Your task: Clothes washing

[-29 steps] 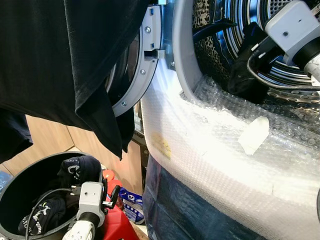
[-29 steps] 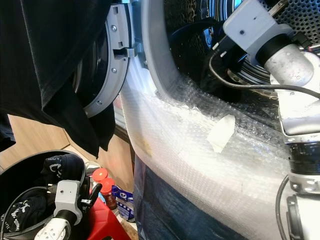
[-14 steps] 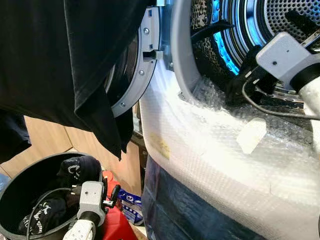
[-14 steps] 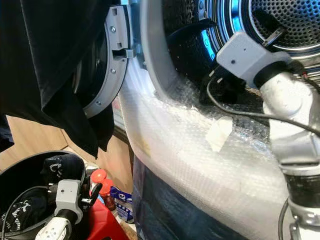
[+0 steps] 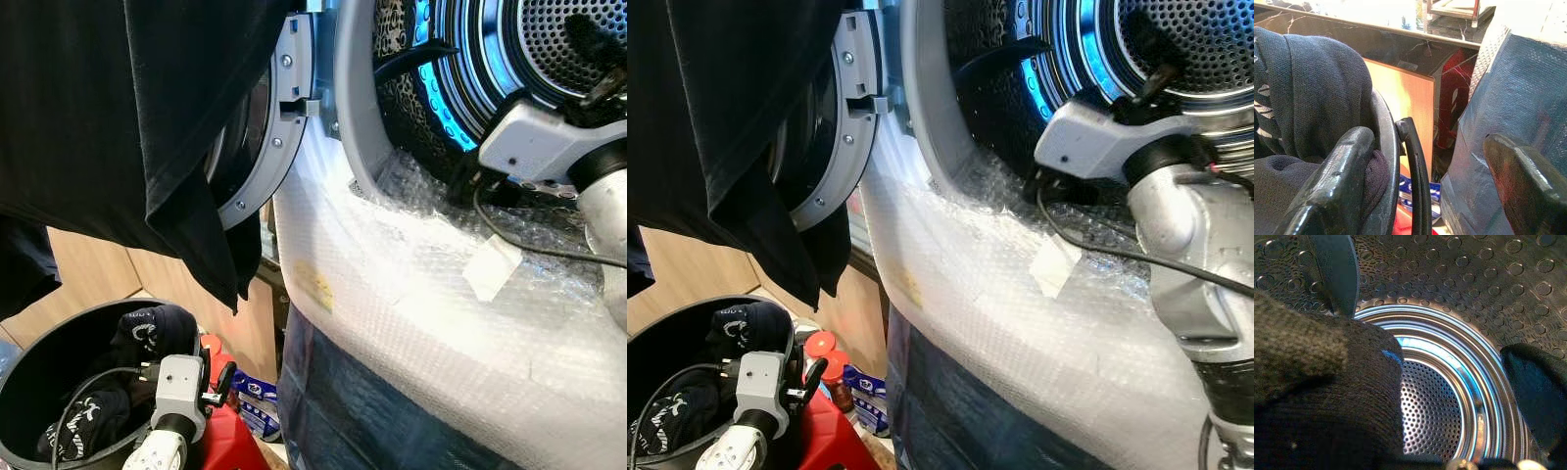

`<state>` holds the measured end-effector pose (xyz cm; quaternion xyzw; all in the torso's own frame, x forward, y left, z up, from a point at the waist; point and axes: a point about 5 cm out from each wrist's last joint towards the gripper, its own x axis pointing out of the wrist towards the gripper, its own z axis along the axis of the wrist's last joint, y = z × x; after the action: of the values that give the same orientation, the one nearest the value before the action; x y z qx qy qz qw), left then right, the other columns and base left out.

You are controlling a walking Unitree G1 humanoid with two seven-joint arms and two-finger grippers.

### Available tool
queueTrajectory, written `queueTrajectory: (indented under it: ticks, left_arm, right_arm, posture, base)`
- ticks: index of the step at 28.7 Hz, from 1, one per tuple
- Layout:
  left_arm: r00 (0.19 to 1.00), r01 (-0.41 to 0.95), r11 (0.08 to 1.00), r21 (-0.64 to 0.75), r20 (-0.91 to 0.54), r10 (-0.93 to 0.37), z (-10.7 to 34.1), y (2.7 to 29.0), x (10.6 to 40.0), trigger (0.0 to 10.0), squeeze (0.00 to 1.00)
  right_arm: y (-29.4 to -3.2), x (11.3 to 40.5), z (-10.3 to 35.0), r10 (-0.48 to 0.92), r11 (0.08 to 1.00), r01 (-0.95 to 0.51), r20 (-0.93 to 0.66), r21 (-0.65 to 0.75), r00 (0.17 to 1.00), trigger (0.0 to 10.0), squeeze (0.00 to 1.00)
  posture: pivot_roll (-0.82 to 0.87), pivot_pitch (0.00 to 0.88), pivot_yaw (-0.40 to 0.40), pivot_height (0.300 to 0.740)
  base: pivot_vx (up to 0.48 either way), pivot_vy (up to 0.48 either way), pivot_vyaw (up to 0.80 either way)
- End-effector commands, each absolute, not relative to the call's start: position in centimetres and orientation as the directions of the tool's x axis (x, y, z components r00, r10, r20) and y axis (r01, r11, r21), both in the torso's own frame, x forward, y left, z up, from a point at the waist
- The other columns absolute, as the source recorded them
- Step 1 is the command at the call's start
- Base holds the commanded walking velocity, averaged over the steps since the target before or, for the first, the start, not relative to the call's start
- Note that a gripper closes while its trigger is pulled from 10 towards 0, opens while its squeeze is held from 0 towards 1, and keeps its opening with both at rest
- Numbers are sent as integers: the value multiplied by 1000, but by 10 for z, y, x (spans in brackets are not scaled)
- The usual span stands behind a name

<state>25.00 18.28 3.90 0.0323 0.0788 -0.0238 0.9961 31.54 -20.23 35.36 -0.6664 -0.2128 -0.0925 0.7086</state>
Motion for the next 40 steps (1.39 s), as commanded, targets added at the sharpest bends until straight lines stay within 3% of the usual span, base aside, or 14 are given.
queueTrajectory:
  ticks: [1,3,4,5,6,7,8,13,17,21,23,32,37,40]
  left_arm:
    - [967,124,991,46,-230,-110,26,170,246,10000,0]
    - [968,123,991,47,-227,-109,26,170,246,10000,0]
    - [968,123,991,47,-227,-109,26,170,246,10000,0]
    - [968,120,992,47,-227,-107,26,171,246,10000,0]
    - [968,120,992,47,-227,-107,26,171,246,10000,0]
    - [968,119,992,47,-226,-105,27,171,246,10000,0]
    - [968,119,992,47,-226,-105,27,171,246,10000,0]
    - [969,114,992,48,-224,-101,27,171,247,10000,0]
    - [970,113,992,49,-221,-99,27,172,247,10000,0]
    - [971,111,992,54,-220,-96,28,173,247,10000,0]
    - [971,111,992,54,-220,-97,28,174,248,10000,0]
    - [973,108,992,58,-212,-94,30,175,250,10000,0]
    - [971,117,992,56,-217,-102,29,173,249,10000,0]
    - [970,121,991,56,-221,-106,27,172,248,10000,0]
  right_arm:
    - [-206,316,355,142,146,401,420,-905,896,10000,0]
    - [-203,316,362,141,267,400,446,-877,884,10000,0]
    - [-203,316,362,141,267,400,446,-877,884,10000,0]
    - [-197,315,369,161,447,360,469,-819,868,10000,0]
    - [-197,315,369,161,447,360,469,-819,868,10000,0]
    - [-191,313,375,191,567,309,487,-763,852,10000,0]
    - [-191,313,375,191,567,309,487,-763,852,10000,0]
    - [-187,310,397,220,785,183,542,-592,811,10000,0]
    - [-188,313,393,231,812,136,526,-568,819,10000,0]
    - [-185,320,366,281,633,173,432,-755,857,10000,0]
    - [-185,321,363,280,615,177,423,-769,862,10000,0]
    - [-194,324,354,285,299,302,387,-905,877,10000,0]
    - [-203,323,340,350,-60,338,297,-939,888,10000,0]
    - [-207,323,342,364,-161,362,286,-918,887,10000,0]
  posture:
    - [7,0,-30,740]
    - [7,0,-30,740]
    - [7,0,-30,740]
    - [9,0,-31,740]
    - [9,0,-31,740]
    - [9,0,-31,740]
    - [9,0,-31,740]
    - [17,0,-32,740]
    - [26,0,-36,740]
    - [31,0,-34,740]
    - [29,0,-31,740]
    - [29,0,-30,740]
    - [22,0,-26,740]
    - [22,0,-28,740]
  base:
    - [0,0,0]
    - [0,0,0]
    - [0,0,0]
    - [0,0,0]
    - [0,0,0]
    - [0,0,0]
    - [0,0,0]
    - [0,0,0]
    - [0,0,0]
    - [0,0,0]
    - [0,0,0]
    - [0,0,0]
    - [0,0,0]
    - [0,0,0]
